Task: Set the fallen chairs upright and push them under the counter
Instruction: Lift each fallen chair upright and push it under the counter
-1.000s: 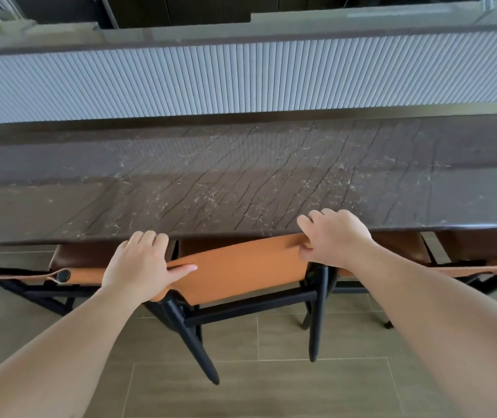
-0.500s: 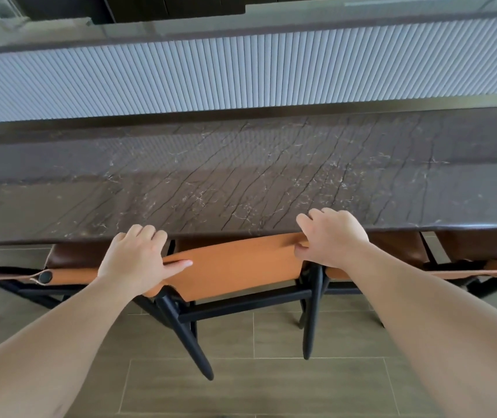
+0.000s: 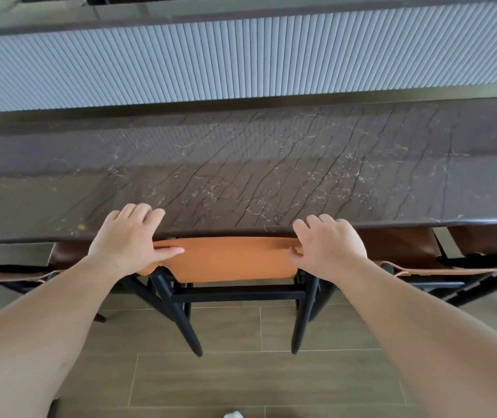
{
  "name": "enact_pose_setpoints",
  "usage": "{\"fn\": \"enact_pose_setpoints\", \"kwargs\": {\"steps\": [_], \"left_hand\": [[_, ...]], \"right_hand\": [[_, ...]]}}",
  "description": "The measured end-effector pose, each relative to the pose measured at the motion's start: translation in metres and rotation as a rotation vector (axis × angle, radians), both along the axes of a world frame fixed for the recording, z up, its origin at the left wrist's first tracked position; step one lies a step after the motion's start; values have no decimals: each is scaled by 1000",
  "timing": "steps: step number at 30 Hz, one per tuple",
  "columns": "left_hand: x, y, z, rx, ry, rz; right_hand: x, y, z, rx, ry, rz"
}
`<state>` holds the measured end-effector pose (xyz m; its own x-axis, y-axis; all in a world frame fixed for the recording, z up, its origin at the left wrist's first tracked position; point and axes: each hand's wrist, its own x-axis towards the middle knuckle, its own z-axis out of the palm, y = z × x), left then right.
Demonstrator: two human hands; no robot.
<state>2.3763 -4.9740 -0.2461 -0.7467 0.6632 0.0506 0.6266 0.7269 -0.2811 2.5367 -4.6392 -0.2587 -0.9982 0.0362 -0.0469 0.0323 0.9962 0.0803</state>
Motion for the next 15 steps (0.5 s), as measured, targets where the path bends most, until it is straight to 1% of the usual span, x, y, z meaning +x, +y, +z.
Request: {"fn": "enact_pose_setpoints", "kwargs": {"steps": [5, 11, 15], "left_hand": [[-21, 2, 7, 54, 9, -40], [-44, -17, 7, -17, -31, -57], [-38, -41, -5, -43, -76, -51]], "right_hand": [[-6, -10, 3, 6, -2, -53], [-12, -40, -2, -4, -2, -71], [3, -70, -9, -24, -31, -80]]}}
